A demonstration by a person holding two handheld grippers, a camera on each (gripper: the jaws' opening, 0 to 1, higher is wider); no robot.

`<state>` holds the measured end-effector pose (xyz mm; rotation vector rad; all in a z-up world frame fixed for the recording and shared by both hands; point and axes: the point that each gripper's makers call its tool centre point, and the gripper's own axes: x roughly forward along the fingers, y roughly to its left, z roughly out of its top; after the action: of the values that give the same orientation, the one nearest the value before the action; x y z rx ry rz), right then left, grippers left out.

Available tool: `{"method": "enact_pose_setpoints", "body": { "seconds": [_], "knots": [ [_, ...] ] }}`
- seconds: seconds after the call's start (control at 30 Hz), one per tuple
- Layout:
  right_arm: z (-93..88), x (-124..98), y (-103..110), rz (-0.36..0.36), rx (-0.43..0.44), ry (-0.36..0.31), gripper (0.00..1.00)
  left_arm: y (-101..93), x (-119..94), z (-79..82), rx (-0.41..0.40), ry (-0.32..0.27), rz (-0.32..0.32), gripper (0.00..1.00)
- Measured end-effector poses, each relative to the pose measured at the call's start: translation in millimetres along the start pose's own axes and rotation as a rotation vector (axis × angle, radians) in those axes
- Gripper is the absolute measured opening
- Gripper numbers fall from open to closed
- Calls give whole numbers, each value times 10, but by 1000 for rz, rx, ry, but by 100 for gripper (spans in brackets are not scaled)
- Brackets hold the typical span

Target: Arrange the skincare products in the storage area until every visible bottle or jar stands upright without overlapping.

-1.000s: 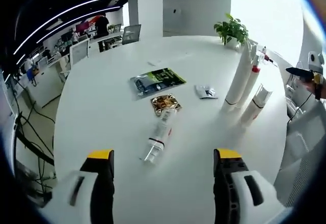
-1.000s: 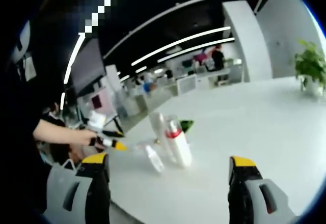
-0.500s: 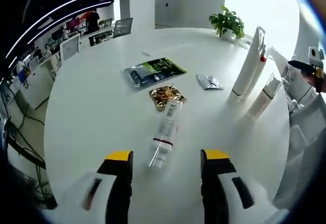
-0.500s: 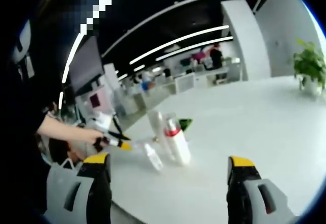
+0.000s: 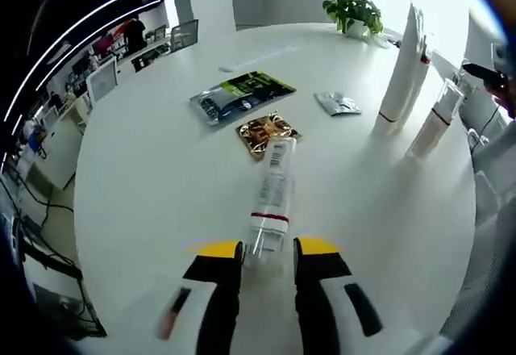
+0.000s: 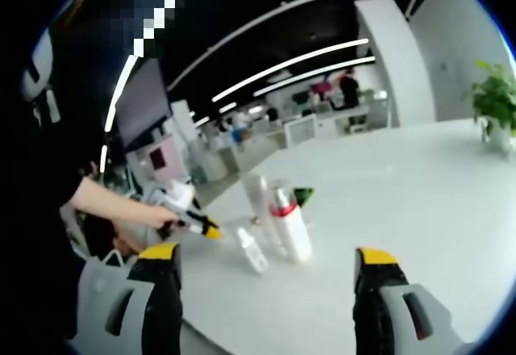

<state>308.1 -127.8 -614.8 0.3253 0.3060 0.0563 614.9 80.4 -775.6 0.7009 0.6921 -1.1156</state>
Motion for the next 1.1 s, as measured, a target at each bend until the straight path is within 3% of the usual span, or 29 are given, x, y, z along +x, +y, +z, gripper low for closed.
{"method": "enact_pose_setpoints", "body": {
  "seconds": [0.03, 0.07, 0.1, 0.2, 0.37, 0.7, 0.93, 1.1],
  "knots": [
    [3, -2, 2, 3, 1, 0, 85, 13, -13, 35, 24, -12, 24, 23],
    [7, -3, 6, 5, 1, -1, 85, 65, -36, 5, 68, 20, 55, 22],
    [13, -7, 5, 5, 0, -4, 85, 21, -34, -9, 63, 41, 40, 22],
    [19, -21, -4, 0, 4, -9, 85, -50, -53, 39, 35, 23, 0, 22],
    [24, -30, 3, 0, 1, -10, 84, -75, -106, 55, 32, 21, -5, 22],
    [127, 21, 175, 43, -44, -14, 85, -126, -399, 241, 16, -52, -23, 21],
    [392, 112, 409, 129, -184, -4, 85, -264, -675, 300, 82, -45, -44, 22],
    [566, 216, 684, 245, -331, 38, 85, -424, -948, 284, 99, -23, -84, 22]
  ]
}}
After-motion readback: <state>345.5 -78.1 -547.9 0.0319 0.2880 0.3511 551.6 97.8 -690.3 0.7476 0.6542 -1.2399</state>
